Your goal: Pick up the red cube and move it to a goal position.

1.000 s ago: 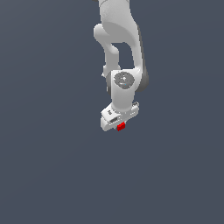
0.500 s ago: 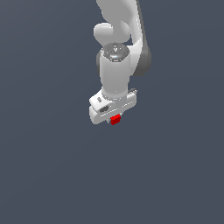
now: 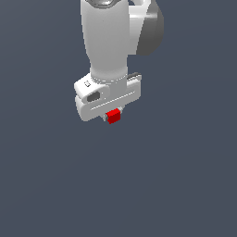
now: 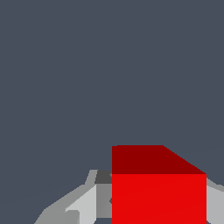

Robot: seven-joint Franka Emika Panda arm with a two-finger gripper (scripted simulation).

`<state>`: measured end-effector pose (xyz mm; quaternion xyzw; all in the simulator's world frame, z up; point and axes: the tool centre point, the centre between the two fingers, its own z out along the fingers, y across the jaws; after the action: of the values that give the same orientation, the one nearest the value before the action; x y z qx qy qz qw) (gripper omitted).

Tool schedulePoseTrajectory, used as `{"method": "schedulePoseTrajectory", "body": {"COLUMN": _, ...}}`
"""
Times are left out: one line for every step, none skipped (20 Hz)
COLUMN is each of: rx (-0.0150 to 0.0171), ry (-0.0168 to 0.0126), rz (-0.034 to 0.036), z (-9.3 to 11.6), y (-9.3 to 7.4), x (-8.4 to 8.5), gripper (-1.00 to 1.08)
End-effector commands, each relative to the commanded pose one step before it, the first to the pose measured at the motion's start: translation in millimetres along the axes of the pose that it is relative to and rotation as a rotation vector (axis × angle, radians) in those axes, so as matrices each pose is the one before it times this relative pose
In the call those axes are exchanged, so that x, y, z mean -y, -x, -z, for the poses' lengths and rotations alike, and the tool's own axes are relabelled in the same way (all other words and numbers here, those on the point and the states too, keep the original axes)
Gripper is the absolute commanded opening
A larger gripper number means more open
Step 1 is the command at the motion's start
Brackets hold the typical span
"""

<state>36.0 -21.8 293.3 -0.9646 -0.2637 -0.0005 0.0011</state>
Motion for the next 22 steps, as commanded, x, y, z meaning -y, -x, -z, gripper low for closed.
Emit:
{"method": "schedulePoseTrajectory", "body": {"rx": 0.00061, "ry": 0.00006, "rz": 0.00007, "z": 22.37, "y": -1.69, "x": -9.04, "gripper": -1.0}}
{"method": "schedulePoseTrajectory", "body": {"rx": 0.0, "ry": 0.0, "rz": 0.0, "z": 7.91, "y": -0.81, "x": -3.38, "gripper": -1.0}}
{"method": "schedulePoseTrajectory", "body": {"rx": 0.0, "ry": 0.0, "rz": 0.0, "z": 7.6, "y": -0.79, "x": -3.26, "gripper": -1.0}}
{"method": "schedulePoseTrajectory", "body": {"rx": 0.0, "ry": 0.0, "rz": 0.0, "z": 7.3, "y": -0.78, "x": -3.15, "gripper": -1.0}}
{"method": "schedulePoseTrajectory", "body": {"rx": 0.0, "ry": 0.0, "rz": 0.0, "z": 7.03, "y": -0.77, "x": -3.04, "gripper": -1.0}}
{"method": "schedulePoseTrajectory", "body": {"rx": 0.00027, "ry": 0.0005, "rz": -0.0004, "z": 6.8, "y": -0.7, "x": -2.99, "gripper": -1.0}}
{"method": "schedulePoseTrajectory", "body": {"rx": 0.0, "ry": 0.0, "rz": 0.0, "z": 6.51, "y": -0.75, "x": -2.84, "gripper": -1.0}}
{"method": "schedulePoseTrajectory", "body": {"rx": 0.0, "ry": 0.0, "rz": 0.0, "z": 6.26, "y": -0.74, "x": -2.75, "gripper": -1.0}}
{"method": "schedulePoseTrajectory", "body": {"rx": 0.0, "ry": 0.0, "rz": 0.0, "z": 6.03, "y": -0.73, "x": -2.66, "gripper": -1.0}}
{"method": "schedulePoseTrajectory", "body": {"rx": 0.0, "ry": 0.0, "rz": 0.0, "z": 5.81, "y": -0.72, "x": -2.57, "gripper": -1.0}}
{"method": "schedulePoseTrajectory", "body": {"rx": 0.00026, "ry": 0.00049, "rz": -0.00041, "z": 5.63, "y": -0.65, "x": -2.53, "gripper": -1.0}}
{"method": "schedulePoseTrajectory", "body": {"rx": 0.0, "ry": 0.0, "rz": 0.0, "z": 5.37, "y": -0.7, "x": -2.4, "gripper": -1.0}}
{"method": "schedulePoseTrajectory", "body": {"rx": 0.0, "ry": 0.0, "rz": 0.0, "z": 5.17, "y": -0.69, "x": -2.32, "gripper": -1.0}}
{"method": "schedulePoseTrajectory", "body": {"rx": 0.0, "ry": 0.0, "rz": 0.0, "z": 4.92, "y": -0.68, "x": -2.22, "gripper": -1.0}}
{"method": "schedulePoseTrajectory", "body": {"rx": 0.0, "ry": 0.0, "rz": 0.0, "z": 4.51, "y": -0.64, "x": -2.05, "gripper": -1.0}}
{"method": "schedulePoseTrajectory", "body": {"rx": 0.0, "ry": 0.0, "rz": 0.0, "z": 4.11, "y": -0.6, "x": -1.88, "gripper": -1.0}}
{"method": "schedulePoseTrajectory", "body": {"rx": 0.00026, "ry": 0.00049, "rz": -0.00041, "z": 3.78, "y": -0.5, "x": -1.75, "gripper": -1.0}}
{"method": "schedulePoseTrajectory", "body": {"rx": 0.0, "ry": 0.0, "rz": 0.0, "z": 3.38, "y": -0.52, "x": -1.56, "gripper": -1.0}}
{"method": "schedulePoseTrajectory", "body": {"rx": 0.0, "ry": 0.0, "rz": 0.0, "z": 3.05, "y": -0.49, "x": -1.42, "gripper": -1.0}}
{"method": "schedulePoseTrajectory", "body": {"rx": 0.0, "ry": 0.0, "rz": 0.0, "z": 2.75, "y": -0.45, "x": -1.29, "gripper": -1.0}}
{"method": "schedulePoseTrajectory", "body": {"rx": 0.0, "ry": 0.0, "rz": 0.0, "z": 2.46, "y": -0.42, "x": -1.16, "gripper": -1.0}}
{"method": "schedulePoseTrajectory", "body": {"rx": 0.0, "ry": 0.0, "rz": 0.0, "z": 2.19, "y": -0.39, "x": -1.04, "gripper": -1.0}}
